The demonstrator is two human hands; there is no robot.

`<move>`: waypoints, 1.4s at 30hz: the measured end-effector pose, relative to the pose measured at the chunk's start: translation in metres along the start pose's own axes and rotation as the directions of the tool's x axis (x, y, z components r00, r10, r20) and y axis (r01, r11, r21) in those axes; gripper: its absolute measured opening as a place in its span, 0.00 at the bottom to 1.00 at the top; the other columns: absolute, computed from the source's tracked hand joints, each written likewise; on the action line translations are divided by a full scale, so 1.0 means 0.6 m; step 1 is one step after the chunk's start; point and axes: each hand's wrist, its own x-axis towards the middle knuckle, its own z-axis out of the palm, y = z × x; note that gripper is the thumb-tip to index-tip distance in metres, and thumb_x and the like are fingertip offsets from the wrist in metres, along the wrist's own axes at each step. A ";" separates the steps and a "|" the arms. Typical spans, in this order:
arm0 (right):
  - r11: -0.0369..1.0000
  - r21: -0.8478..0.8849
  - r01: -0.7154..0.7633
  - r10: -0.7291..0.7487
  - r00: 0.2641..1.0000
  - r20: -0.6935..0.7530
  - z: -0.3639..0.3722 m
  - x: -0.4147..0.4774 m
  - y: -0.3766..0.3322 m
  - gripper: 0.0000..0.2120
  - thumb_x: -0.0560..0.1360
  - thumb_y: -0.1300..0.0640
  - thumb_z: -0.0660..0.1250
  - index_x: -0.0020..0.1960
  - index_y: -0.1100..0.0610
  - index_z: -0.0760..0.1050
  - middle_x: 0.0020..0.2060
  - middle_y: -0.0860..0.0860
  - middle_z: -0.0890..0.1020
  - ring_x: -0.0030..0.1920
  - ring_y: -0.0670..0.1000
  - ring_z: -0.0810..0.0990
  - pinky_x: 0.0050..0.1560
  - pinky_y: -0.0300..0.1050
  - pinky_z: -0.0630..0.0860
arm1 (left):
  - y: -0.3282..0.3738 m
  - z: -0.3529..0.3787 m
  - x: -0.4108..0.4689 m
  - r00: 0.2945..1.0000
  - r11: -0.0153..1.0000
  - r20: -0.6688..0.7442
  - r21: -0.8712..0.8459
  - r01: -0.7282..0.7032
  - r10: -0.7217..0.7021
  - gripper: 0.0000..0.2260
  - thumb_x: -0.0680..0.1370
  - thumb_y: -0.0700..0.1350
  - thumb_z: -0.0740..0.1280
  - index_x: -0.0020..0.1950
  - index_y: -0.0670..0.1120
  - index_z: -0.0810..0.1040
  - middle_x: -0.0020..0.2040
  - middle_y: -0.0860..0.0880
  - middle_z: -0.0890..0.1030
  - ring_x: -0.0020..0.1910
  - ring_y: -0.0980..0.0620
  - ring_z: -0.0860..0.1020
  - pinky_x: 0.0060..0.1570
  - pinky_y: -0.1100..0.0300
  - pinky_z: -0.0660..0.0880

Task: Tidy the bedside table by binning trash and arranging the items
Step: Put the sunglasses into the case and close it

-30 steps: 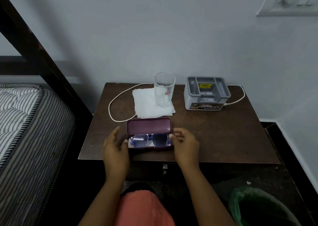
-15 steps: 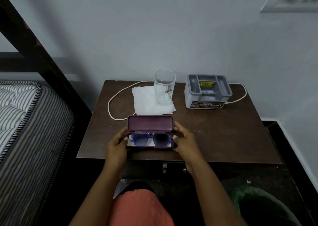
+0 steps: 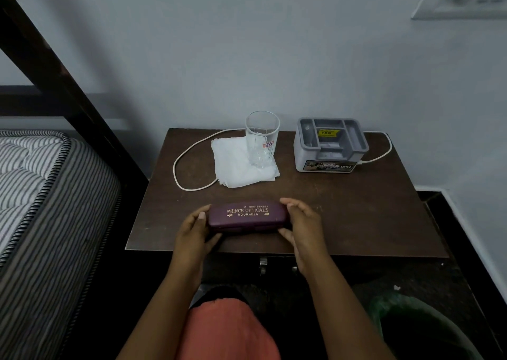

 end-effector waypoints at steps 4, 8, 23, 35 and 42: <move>0.998 -0.042 0.040 -0.042 0.999 -0.035 0.003 0.002 0.014 0.06 0.75 0.60 0.67 0.50 0.51 0.77 0.50 0.49 0.81 0.48 0.46 0.78 0.43 0.40 0.74 | 0.000 0.005 -0.004 1.000 0.999 0.020 -0.037 0.016 -0.016 0.06 0.79 0.42 0.62 0.54 0.48 0.76 0.48 0.52 0.79 0.46 0.57 0.77 0.42 0.65 0.79; 0.997 0.079 -0.009 0.015 0.996 -0.082 0.003 -0.002 0.015 0.13 0.73 0.63 0.69 0.57 0.58 0.76 0.52 0.52 0.81 0.48 0.47 0.79 0.42 0.35 0.73 | -0.003 0.007 -0.006 1.000 0.999 0.023 -0.050 -0.005 0.006 0.15 0.76 0.35 0.65 0.62 0.45 0.72 0.49 0.51 0.79 0.46 0.57 0.77 0.42 0.68 0.78; 0.981 0.181 -0.075 0.094 0.990 -0.102 0.004 0.000 0.021 0.17 0.73 0.66 0.68 0.61 0.63 0.76 0.50 0.56 0.81 0.44 0.45 0.78 0.43 0.34 0.73 | -0.009 0.005 0.000 0.999 0.996 0.044 -0.083 -0.010 0.013 0.18 0.77 0.33 0.63 0.66 0.43 0.71 0.50 0.50 0.80 0.48 0.55 0.77 0.43 0.69 0.78; 0.991 0.132 -0.023 0.040 0.992 -0.122 0.032 0.002 0.034 0.16 0.72 0.66 0.69 0.60 0.62 0.76 0.43 0.49 0.82 0.42 0.43 0.80 0.45 0.33 0.76 | -0.010 -0.016 0.012 0.997 0.996 0.002 -0.031 -0.078 0.078 0.18 0.77 0.33 0.62 0.67 0.41 0.70 0.51 0.49 0.80 0.48 0.56 0.78 0.46 0.69 0.77; 0.995 -0.030 0.092 -0.093 0.995 -0.038 0.104 -0.006 0.058 0.18 0.72 0.67 0.68 0.62 0.61 0.76 0.50 0.53 0.83 0.50 0.47 0.81 0.58 0.41 0.75 | -0.008 -0.068 0.032 0.942 0.928 -0.190 0.307 -0.212 0.278 0.23 0.76 0.40 0.67 0.71 0.42 0.68 0.65 0.43 0.76 0.64 0.49 0.74 0.68 0.49 0.68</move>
